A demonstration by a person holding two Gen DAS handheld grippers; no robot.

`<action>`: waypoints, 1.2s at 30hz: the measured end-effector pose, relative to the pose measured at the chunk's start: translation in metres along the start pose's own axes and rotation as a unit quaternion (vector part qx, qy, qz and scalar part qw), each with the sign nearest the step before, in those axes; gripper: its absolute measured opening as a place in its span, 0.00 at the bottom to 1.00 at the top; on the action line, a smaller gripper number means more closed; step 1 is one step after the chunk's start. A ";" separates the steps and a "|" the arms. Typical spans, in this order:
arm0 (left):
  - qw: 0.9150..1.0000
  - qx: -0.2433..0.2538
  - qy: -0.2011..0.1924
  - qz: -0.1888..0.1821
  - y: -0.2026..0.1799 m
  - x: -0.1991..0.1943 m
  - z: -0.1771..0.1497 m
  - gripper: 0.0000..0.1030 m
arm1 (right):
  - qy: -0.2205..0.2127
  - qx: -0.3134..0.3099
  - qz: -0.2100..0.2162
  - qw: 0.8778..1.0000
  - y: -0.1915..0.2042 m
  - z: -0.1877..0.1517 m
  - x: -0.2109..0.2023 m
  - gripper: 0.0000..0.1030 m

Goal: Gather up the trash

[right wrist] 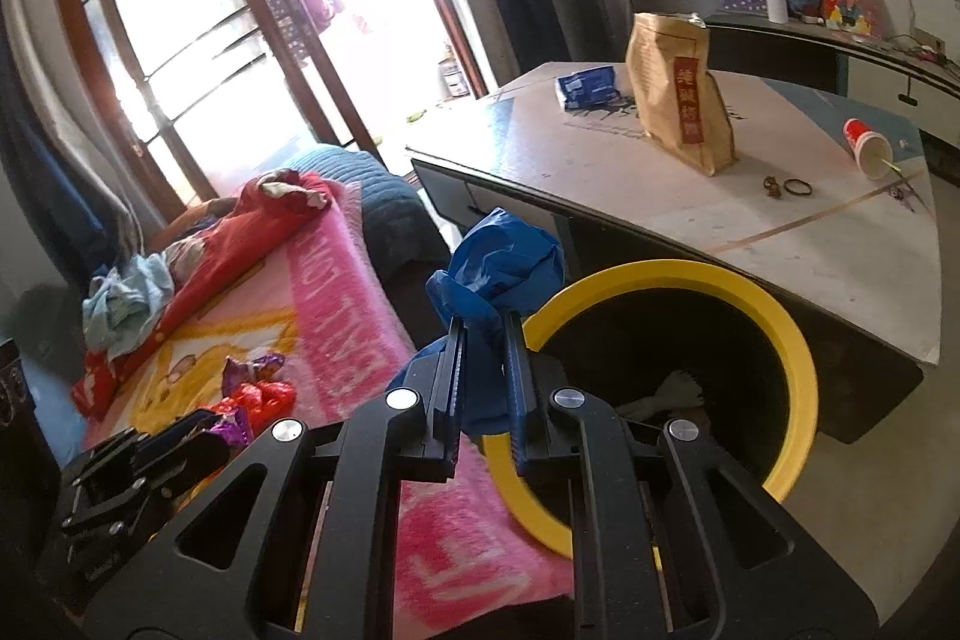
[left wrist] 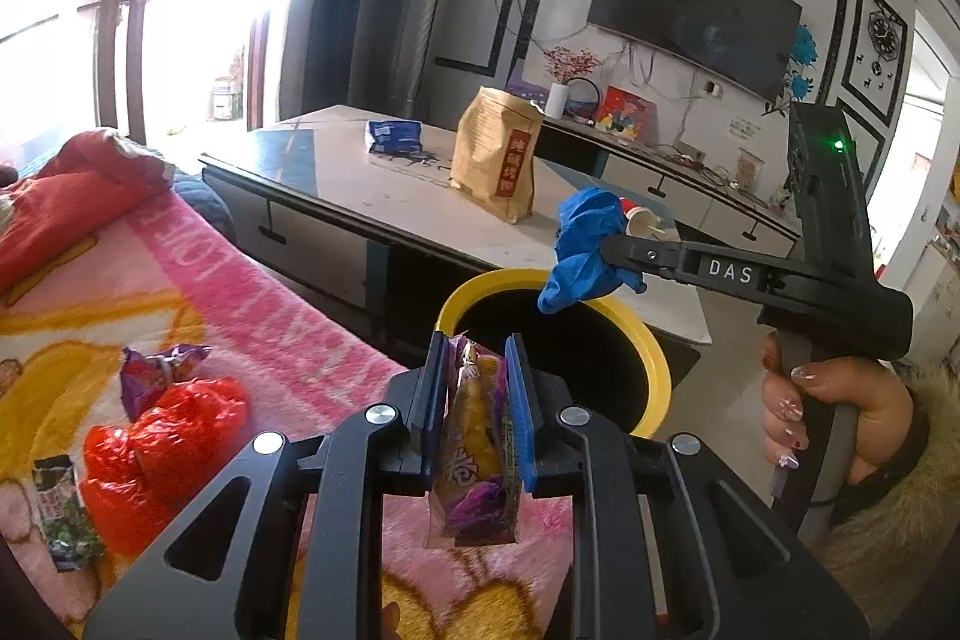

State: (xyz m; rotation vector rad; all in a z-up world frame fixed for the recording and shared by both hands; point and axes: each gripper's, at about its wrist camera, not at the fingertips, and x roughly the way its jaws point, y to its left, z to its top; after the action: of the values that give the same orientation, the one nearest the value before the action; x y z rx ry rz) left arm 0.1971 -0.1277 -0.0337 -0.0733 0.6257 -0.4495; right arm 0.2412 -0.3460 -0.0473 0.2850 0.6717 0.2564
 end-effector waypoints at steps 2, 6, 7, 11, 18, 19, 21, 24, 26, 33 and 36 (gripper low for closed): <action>1.000 0.002 0.001 -0.003 -0.004 0.004 0.001 0.18 | -0.003 0.002 -0.005 1.000 -0.004 0.001 -0.001 0.08; 1.000 0.007 0.005 -0.007 -0.009 0.012 0.003 0.18 | -0.007 0.011 -0.013 1.000 -0.013 0.002 -0.003 0.08; 1.000 0.007 0.006 -0.009 -0.011 0.014 0.003 0.18 | -0.008 0.011 -0.017 1.000 -0.015 0.002 -0.004 0.08; 1.000 0.011 0.009 -0.014 -0.016 0.023 0.004 0.18 | -0.014 0.014 -0.029 0.999 -0.024 0.003 -0.006 0.08; 0.999 0.013 0.018 -0.024 -0.024 0.041 0.003 0.18 | -0.017 0.024 -0.049 0.998 -0.040 0.003 -0.006 0.08; 0.999 0.013 0.020 -0.027 -0.026 0.045 0.003 0.18 | -0.016 0.026 -0.052 0.998 -0.043 0.003 -0.006 0.08; 0.999 0.012 0.021 -0.030 -0.028 0.051 0.003 0.18 | -0.016 0.032 -0.058 0.998 -0.048 0.002 -0.005 0.08; 0.999 0.012 0.025 -0.035 -0.032 0.058 0.004 0.18 | -0.012 0.042 -0.066 0.997 -0.057 0.000 -0.003 0.08; 0.999 0.013 0.029 -0.039 -0.036 0.066 0.004 0.18 | -0.009 0.048 -0.070 0.996 -0.062 -0.001 -0.001 0.08; 0.998 0.014 0.041 -0.048 -0.047 0.086 0.006 0.18 | 0.009 0.068 -0.085 0.994 -0.085 -0.008 0.008 0.08; 0.998 0.013 0.047 -0.051 -0.048 0.096 0.008 0.18 | 0.018 0.079 -0.090 0.993 -0.094 -0.012 0.012 0.08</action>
State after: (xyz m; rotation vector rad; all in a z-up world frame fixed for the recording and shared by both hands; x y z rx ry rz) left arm 0.2521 -0.2128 -0.0698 -0.0601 0.7105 -0.5615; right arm 0.2559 -0.4276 -0.0957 0.3687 0.7501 0.0363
